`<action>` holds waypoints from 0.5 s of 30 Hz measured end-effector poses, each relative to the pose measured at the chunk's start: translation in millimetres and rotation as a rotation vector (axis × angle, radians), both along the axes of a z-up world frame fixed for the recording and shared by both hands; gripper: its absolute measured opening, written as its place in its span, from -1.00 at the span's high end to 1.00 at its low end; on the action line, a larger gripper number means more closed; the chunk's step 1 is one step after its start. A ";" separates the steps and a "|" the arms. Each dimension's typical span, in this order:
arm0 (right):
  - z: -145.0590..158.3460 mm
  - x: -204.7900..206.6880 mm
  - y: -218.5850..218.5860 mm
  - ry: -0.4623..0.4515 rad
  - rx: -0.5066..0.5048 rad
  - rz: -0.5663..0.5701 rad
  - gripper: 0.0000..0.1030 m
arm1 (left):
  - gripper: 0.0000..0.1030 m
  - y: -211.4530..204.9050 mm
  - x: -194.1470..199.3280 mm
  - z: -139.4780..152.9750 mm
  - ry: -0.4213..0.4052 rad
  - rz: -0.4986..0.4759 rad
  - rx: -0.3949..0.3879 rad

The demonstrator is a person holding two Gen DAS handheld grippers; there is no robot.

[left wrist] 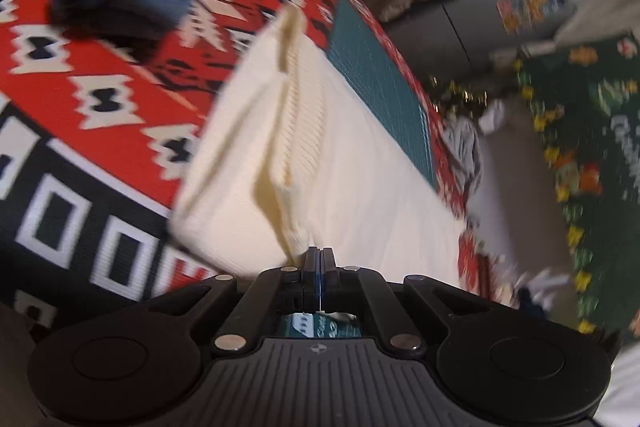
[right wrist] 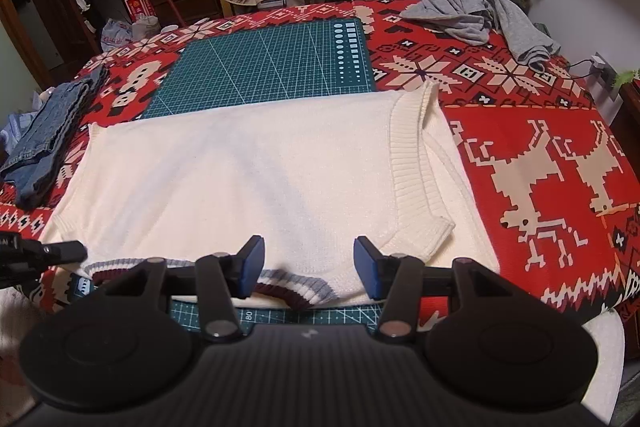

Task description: Fold clothes

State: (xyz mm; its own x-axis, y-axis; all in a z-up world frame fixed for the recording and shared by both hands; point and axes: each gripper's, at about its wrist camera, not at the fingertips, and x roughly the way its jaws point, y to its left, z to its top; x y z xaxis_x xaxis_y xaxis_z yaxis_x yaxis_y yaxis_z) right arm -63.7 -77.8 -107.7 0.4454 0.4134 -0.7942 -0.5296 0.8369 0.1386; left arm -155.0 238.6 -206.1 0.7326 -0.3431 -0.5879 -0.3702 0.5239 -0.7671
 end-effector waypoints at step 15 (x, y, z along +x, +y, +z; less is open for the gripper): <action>4.0 0.2 -6.9 -0.009 0.000 -0.016 -0.11 | 0.91 15.5 -16.5 21.0 -0.028 0.095 0.103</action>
